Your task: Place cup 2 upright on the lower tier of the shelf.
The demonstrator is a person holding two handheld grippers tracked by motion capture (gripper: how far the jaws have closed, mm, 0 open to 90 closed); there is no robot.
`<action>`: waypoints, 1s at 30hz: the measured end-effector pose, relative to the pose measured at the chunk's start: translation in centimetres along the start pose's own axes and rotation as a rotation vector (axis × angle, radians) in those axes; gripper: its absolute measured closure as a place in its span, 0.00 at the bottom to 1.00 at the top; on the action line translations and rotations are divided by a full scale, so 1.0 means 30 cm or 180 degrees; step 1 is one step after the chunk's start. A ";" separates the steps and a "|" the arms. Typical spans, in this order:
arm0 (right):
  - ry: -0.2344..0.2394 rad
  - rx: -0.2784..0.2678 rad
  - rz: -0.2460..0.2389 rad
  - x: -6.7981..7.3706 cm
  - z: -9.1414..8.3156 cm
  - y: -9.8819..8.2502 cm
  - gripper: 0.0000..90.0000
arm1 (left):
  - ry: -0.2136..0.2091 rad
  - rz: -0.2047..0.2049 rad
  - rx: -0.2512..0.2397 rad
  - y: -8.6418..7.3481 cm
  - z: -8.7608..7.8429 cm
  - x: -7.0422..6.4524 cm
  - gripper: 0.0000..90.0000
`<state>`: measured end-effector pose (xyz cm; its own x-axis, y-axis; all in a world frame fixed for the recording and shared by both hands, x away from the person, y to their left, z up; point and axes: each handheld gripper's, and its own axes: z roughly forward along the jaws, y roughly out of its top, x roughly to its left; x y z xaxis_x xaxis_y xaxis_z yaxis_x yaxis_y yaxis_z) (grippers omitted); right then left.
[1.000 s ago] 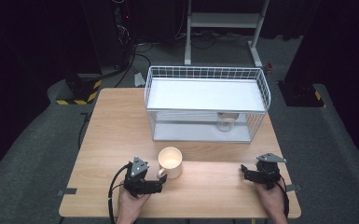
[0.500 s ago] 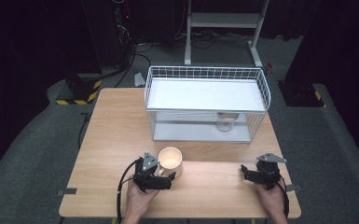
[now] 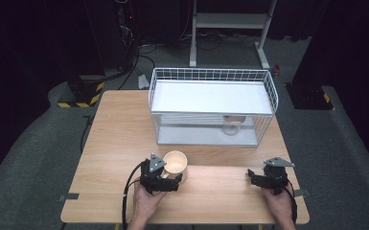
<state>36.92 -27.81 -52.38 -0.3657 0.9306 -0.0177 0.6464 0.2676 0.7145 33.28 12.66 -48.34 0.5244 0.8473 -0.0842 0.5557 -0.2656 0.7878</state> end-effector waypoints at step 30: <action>0.0001 -0.0003 0.0005 0.000 0.000 0.000 0.20 | 0.0084 0.0064 0.0015 0.007 0.064 -0.020 0.09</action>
<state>36.92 -27.80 -52.39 -0.3648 0.9309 -0.0164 0.6463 0.2659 0.7153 34.31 11.22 -49.29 0.5182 0.8536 -0.0522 0.5484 -0.2848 0.7862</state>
